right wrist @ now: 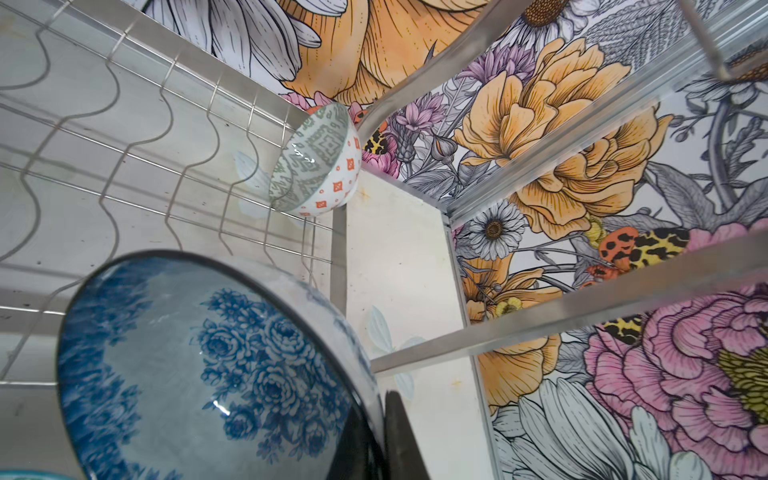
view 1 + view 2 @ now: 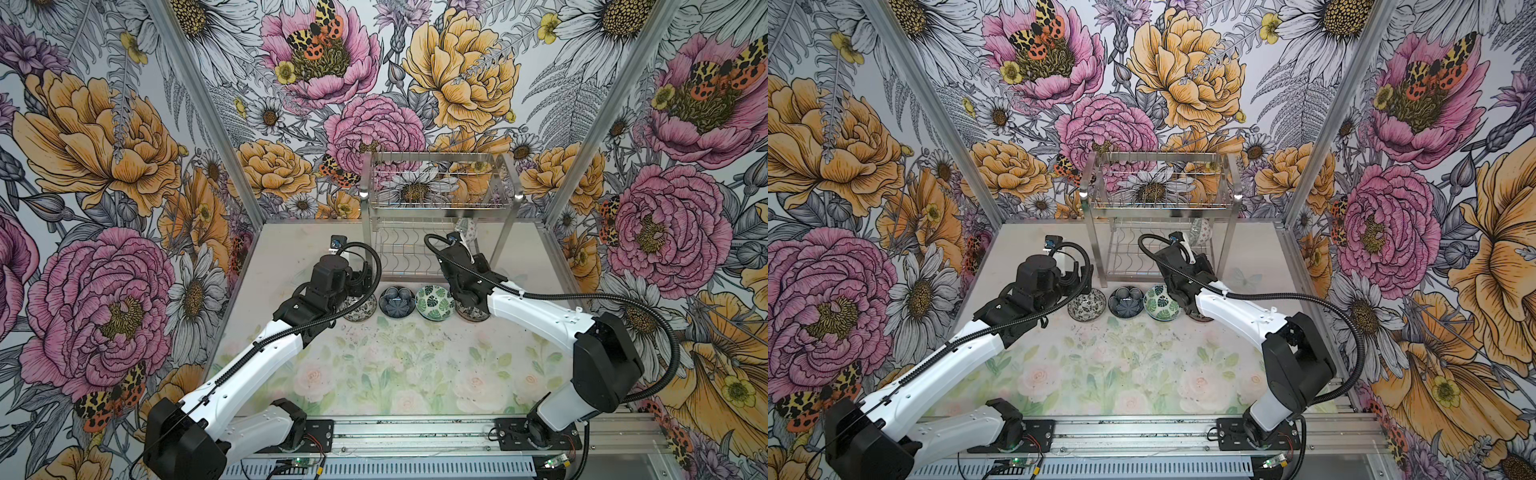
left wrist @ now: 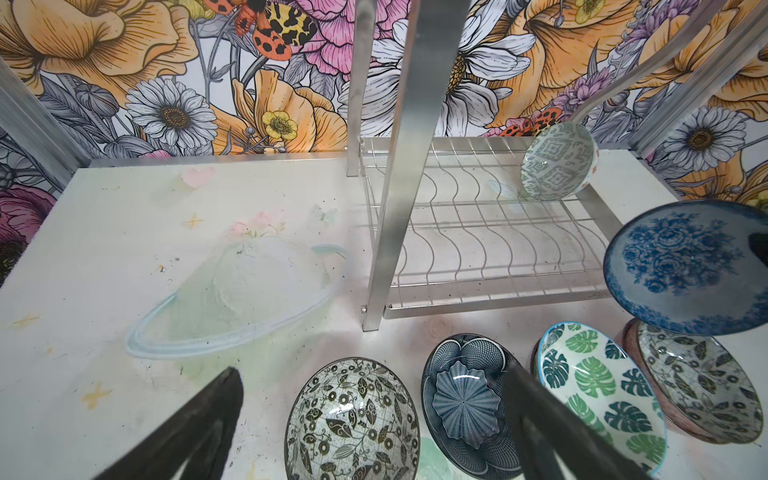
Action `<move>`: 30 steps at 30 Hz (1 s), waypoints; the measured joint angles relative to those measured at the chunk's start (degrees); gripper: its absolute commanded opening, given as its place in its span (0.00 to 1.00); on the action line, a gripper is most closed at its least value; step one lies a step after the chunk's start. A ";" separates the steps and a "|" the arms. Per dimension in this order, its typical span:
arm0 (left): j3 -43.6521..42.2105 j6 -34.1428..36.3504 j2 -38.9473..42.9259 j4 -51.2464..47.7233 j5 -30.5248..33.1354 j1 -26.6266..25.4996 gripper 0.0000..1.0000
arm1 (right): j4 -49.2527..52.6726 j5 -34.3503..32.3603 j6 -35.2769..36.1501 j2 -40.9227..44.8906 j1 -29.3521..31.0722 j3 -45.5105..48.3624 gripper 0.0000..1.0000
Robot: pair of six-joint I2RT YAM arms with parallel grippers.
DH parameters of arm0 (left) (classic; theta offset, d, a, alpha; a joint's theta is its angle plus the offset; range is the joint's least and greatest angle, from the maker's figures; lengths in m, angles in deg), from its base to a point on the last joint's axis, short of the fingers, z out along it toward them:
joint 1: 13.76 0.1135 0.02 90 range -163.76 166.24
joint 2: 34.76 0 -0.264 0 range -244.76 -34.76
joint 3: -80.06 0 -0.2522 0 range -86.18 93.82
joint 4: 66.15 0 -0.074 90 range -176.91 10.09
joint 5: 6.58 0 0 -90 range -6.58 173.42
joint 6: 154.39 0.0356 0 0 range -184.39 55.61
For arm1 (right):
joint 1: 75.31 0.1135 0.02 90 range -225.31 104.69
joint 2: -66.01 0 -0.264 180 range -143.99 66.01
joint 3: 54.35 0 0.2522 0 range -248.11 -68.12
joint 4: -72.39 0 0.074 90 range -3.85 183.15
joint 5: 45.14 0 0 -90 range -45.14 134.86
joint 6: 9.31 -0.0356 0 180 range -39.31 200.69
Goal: Load the bowls into the dish rack
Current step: 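Carry the blue floral bowl into the rack beside the green bowl with the right gripper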
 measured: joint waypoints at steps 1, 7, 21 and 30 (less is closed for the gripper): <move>-0.04 0.02 0.00 -0.02 -0.09 0.00 0.99 | -0.37 -0.92 0.74 -0.74 0.00 -0.37 0.00; -0.24 0.55 0.00 -0.04 -0.52 0.00 0.99 | -4.13 -6.08 5.70 -6.47 -0.42 -1.92 0.00; -0.46 0.90 0.00 -0.02 -1.55 0.04 0.99 | -19.23 -12.35 20.17 -13.70 -4.09 -2.93 0.00; -0.50 0.87 0.00 0.00 -1.92 0.04 0.99 | -26.88 -13.70 27.21 -19.47 -6.21 -6.03 0.00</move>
